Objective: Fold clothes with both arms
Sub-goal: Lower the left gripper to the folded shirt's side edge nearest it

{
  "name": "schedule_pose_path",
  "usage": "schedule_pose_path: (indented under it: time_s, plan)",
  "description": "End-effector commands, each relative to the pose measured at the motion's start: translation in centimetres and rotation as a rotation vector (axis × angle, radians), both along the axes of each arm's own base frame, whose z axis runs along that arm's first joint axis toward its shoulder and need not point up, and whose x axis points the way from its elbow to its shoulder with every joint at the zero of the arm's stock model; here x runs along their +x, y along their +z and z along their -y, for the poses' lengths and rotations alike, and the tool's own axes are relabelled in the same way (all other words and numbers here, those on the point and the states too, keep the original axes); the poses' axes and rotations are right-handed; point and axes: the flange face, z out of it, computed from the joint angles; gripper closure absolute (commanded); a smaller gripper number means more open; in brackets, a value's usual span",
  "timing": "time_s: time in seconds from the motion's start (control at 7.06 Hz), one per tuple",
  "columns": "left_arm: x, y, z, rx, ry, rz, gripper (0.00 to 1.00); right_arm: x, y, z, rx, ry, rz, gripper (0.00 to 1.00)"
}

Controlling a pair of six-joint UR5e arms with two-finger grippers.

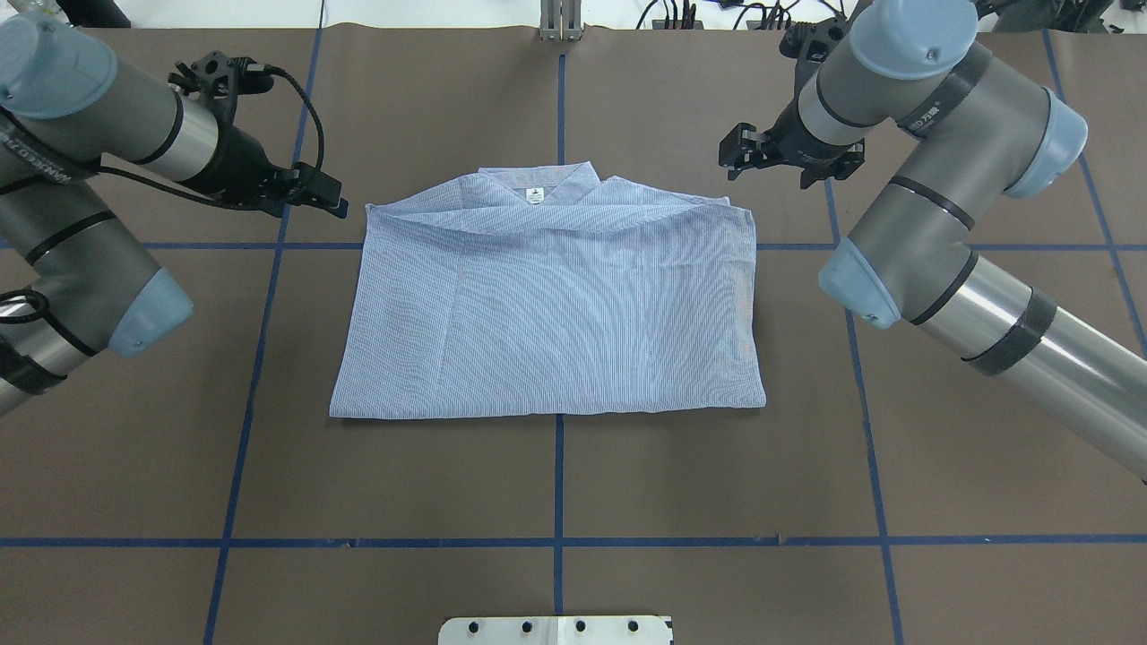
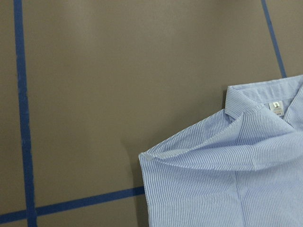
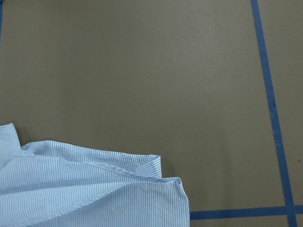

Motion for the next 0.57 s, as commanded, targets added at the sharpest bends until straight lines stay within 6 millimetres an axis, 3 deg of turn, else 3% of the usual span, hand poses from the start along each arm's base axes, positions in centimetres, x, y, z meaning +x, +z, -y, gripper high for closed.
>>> schedule_pose_path:
  time_s: [0.0,0.14,0.28,0.43]
  plan:
    - [1.5,3.3,-9.1,-0.002,0.025,-0.042,0.0,0.3,0.1,0.1,0.011,-0.006,0.004,0.0]
    - [5.3,3.7,-12.3,-0.039,0.002,-0.044,0.0,0.3,0.1,0.1,0.012,-0.007,0.006,0.0]
    - [7.8,4.0,-14.3,-0.044,0.0,-0.03,0.0,0.3,0.1,0.0,0.013,-0.007,0.007,0.0]
    - [8.3,3.8,-15.0,-0.047,0.014,-0.035,0.0,0.4,0.0,0.0,0.014,-0.007,0.008,0.0]
